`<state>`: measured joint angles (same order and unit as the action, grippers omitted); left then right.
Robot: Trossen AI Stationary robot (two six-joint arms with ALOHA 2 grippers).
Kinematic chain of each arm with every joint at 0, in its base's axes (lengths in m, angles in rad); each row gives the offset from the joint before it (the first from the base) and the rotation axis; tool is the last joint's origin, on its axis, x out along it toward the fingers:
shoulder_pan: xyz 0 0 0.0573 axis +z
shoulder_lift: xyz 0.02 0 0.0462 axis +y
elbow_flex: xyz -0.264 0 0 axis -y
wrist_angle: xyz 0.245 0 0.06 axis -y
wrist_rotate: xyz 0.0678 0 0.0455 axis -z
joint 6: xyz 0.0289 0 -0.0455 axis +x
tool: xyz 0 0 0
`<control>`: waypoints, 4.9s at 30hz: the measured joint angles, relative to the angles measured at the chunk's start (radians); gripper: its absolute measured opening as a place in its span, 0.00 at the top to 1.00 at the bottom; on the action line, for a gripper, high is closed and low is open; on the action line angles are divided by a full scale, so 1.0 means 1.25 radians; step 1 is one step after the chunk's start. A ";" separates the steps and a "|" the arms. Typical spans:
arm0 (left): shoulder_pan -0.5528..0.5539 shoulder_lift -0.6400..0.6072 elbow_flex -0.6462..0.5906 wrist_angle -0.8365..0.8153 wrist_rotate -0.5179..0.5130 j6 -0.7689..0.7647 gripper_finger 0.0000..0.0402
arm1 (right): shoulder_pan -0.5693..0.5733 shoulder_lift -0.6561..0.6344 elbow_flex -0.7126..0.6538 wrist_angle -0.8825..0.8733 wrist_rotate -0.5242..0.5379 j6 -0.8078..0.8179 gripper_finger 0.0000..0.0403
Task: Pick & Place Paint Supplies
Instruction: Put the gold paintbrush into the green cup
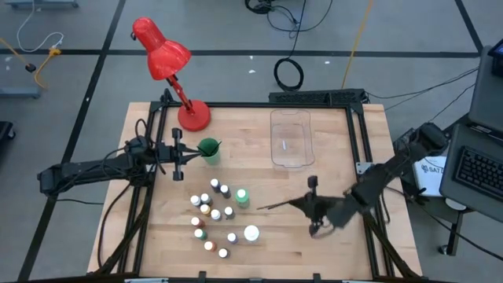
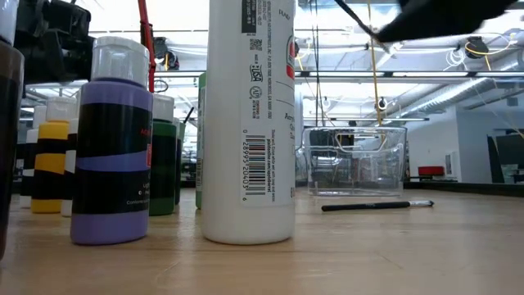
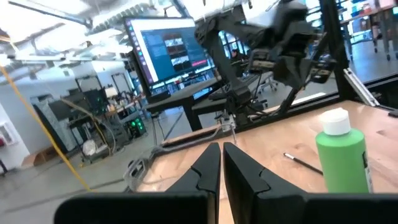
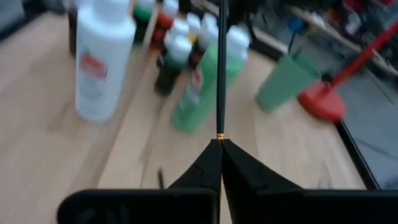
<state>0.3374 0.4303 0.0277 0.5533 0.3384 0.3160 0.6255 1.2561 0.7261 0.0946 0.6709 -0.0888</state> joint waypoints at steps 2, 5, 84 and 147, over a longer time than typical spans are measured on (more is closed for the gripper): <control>-0.011 0.022 0.000 0.041 0.000 0.015 0.94 | -0.065 -0.024 -0.039 0.124 -0.133 -0.078 1.00; -0.033 0.070 0.000 0.150 0.000 0.027 0.94 | -0.175 -0.037 -0.094 0.343 -0.372 -0.169 1.00; -0.249 0.527 0.610 -0.065 -0.055 0.102 1.00 | -0.432 0.065 -0.090 0.417 -0.556 -0.176 0.85; -0.013 0.395 0.090 0.104 -0.388 -0.179 0.89 | -0.254 0.065 -0.413 0.909 -0.427 -0.148 0.81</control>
<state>0.3214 0.9241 0.1406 0.6831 -0.1467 0.0917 0.3077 1.3373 0.2092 1.2304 0.1368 -0.2741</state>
